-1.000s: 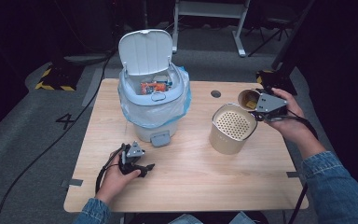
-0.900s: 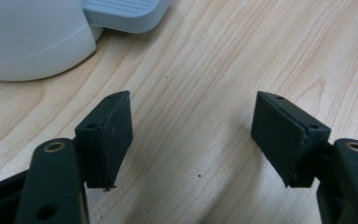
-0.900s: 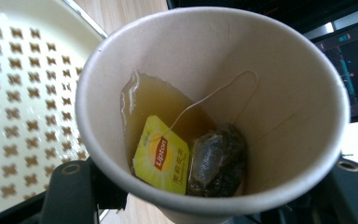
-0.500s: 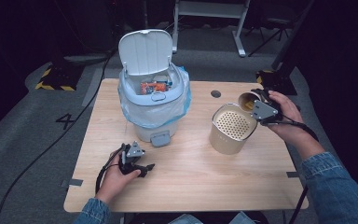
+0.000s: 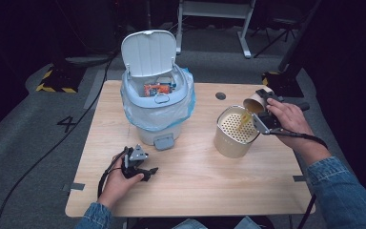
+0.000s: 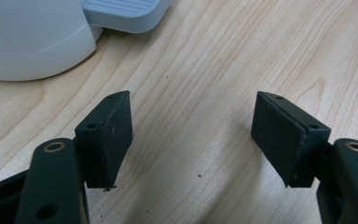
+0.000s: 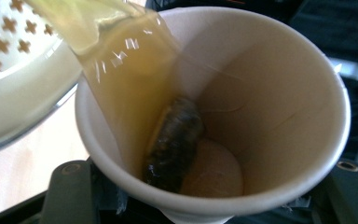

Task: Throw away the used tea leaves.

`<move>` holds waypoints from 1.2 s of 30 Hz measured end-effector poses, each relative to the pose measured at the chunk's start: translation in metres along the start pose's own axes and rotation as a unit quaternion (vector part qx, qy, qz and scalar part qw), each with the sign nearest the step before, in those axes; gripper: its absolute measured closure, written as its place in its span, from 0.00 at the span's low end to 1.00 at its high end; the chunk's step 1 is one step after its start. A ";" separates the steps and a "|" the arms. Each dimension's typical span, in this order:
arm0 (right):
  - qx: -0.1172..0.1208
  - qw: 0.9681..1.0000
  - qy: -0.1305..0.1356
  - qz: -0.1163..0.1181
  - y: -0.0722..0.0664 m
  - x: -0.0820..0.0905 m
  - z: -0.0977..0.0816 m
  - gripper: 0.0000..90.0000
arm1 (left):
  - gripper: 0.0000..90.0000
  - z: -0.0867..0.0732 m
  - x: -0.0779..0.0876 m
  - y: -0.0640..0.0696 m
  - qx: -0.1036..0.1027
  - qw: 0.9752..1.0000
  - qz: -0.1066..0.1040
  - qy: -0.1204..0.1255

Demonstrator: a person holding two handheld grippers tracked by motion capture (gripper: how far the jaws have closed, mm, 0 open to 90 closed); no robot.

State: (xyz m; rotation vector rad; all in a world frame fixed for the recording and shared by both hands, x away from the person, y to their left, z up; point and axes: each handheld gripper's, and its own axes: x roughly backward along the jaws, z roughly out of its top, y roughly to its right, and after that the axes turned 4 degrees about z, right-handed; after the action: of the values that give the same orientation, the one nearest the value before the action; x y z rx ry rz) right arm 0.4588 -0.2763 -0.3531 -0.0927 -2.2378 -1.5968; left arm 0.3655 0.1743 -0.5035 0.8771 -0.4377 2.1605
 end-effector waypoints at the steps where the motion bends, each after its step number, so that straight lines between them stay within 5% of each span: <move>1: 0.015 1.000 -0.006 -0.006 -0.001 0.001 0.002 0.38 | 0.33 0.000 0.000 0.000 0.000 1.000 0.000 0.000; 7: 0.097 0.994 -0.026 -0.046 -0.003 0.004 0.011 0.38 | 0.33 0.000 0.000 0.000 0.000 1.000 0.000 0.000; 11: 0.153 0.985 -0.036 -0.070 -0.006 0.004 0.017 0.38 | 0.33 0.000 0.000 0.000 0.000 1.000 0.000 0.000; 18: 0.239 0.961 -0.064 -0.120 -0.013 0.007 0.025 0.38 | 0.33 0.000 0.000 0.000 0.000 1.000 0.000 0.000; 21: 0.288 0.945 -0.074 -0.140 -0.014 0.008 0.030 0.38 | 0.33 0.000 0.000 0.000 0.000 1.000 0.000 0.000; 24: 0.306 0.936 -0.079 -0.152 -0.013 0.009 0.033 0.38 | 0.33 0.000 0.000 0.000 0.001 1.000 0.001 0.000; 30: 0.302 0.937 -0.075 -0.158 -0.010 0.009 0.035 0.38 | 0.33 0.000 0.000 0.000 0.001 1.000 0.001 0.000; 32: 0.297 0.940 -0.072 -0.154 -0.010 0.009 0.035 0.38 | 0.33 0.000 0.000 0.000 0.001 1.000 0.001 0.000; 34: 0.274 0.948 -0.059 -0.148 -0.009 0.009 0.034 0.37 | 0.33 0.000 0.000 0.000 0.002 1.000 0.001 0.000; 36: 0.201 0.971 -0.029 -0.125 -0.005 0.010 0.030 0.37 | 0.33 0.000 0.000 0.000 0.002 1.000 0.001 0.000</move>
State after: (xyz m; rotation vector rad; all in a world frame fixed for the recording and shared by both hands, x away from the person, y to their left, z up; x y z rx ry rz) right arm 0.4404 -0.2516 -0.3622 0.2664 -2.6578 -1.2286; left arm 0.3652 0.1742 -0.5035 0.8788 -0.4347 2.1632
